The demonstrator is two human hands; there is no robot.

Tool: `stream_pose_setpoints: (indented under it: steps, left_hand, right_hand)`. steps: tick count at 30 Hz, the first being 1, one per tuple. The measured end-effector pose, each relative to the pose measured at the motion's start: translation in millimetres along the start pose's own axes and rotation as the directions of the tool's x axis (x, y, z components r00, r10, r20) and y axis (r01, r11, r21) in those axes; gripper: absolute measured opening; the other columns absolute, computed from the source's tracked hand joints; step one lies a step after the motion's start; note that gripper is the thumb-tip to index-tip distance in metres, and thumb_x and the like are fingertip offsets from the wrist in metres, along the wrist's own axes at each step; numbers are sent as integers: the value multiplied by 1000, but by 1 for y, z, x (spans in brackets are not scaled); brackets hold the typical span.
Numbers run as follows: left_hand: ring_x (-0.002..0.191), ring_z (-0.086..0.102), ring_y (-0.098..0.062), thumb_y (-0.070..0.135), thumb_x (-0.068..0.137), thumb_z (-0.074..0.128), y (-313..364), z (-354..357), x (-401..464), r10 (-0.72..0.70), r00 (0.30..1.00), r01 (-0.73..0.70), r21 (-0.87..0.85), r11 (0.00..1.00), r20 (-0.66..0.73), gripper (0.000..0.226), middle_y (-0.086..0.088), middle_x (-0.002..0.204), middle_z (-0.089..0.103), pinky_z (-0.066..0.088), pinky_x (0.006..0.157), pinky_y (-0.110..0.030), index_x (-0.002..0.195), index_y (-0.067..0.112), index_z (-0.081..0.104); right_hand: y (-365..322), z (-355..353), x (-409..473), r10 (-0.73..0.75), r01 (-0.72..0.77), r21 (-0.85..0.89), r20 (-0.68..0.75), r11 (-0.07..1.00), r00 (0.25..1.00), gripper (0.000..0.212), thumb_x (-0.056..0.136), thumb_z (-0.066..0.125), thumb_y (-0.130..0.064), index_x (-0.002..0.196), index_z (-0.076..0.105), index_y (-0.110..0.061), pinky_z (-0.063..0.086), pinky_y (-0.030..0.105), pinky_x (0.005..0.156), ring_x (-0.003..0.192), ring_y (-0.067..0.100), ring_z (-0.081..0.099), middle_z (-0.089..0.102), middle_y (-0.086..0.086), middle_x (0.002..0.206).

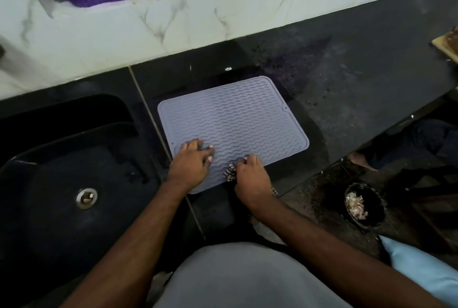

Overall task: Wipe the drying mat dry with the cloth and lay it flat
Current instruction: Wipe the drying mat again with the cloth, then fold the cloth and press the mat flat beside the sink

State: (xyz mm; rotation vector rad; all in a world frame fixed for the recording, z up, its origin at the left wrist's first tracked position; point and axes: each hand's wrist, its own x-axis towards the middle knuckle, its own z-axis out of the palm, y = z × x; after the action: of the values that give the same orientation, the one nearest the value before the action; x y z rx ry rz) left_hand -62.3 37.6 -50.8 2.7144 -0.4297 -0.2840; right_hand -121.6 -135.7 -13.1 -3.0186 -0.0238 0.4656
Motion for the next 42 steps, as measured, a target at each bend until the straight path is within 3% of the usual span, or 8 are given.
stream_pose_setpoints:
  steps: [4,9,12,16,23,31,36,42]
  left_hand:
    - [135,36,-36,15,98,52,-8,-5,-3,3,998,1,-64,998,64,48,-14,153,40,30,113,-36,145,22,54]
    - [136,44,-36,6,94,57,-19,-14,-17,-24,1000,28,-290,957,20,46,-19,144,49,28,114,-25,140,3,55]
    - [144,33,-27,22,93,68,-30,-17,-30,-106,994,96,-197,976,-41,60,-9,157,38,23,120,-31,148,10,47]
    - [152,21,-22,32,95,65,-38,-9,-42,-121,992,123,-54,991,32,73,-4,166,24,9,124,-36,157,12,32]
    - [149,32,-20,16,85,72,-41,-11,-45,-113,994,106,-252,962,-15,74,-6,161,36,18,123,-33,153,9,41]
    - [134,44,-1,35,76,84,-64,-33,-99,-249,958,70,-734,675,-138,89,3,146,47,30,113,-13,150,11,43]
    - [79,63,-11,22,90,75,-53,-49,-118,-490,867,83,-943,323,-92,23,-10,85,68,52,74,-31,100,3,66]
    - [82,65,-20,28,99,63,-30,-87,-138,-490,871,19,-1000,-14,23,21,-11,91,68,53,72,-33,99,7,61]
  right_hand:
    - [-12,-20,12,-92,54,321,104,946,990,29,82,61,-9,109,71,-9,52,34,88,107,34,64,69,17,109]
    - [14,-58,47,164,-16,697,-145,717,976,23,88,68,-17,111,73,-20,55,31,88,98,21,69,75,6,103]
    - [27,-50,74,203,11,573,-308,819,930,49,85,63,-13,131,63,-28,52,48,97,111,24,63,65,2,122]
    - [11,-9,83,149,-105,298,-129,949,980,74,88,56,-10,156,31,-29,23,62,117,148,33,27,31,7,161]
    - [-85,28,40,-142,149,248,-48,957,989,81,92,57,-25,161,15,-22,8,52,122,155,27,8,13,5,169]
    - [-102,-26,13,-170,-76,957,127,280,977,11,100,60,-15,109,66,-15,58,28,81,95,18,72,75,3,101]
    - [-101,-52,13,-334,-44,918,188,394,924,23,96,68,-22,116,64,-13,62,45,82,93,22,75,76,9,102]
    - [-108,-45,14,-286,173,812,-8,557,958,39,85,76,-41,115,67,-18,59,47,88,93,14,73,76,1,102]
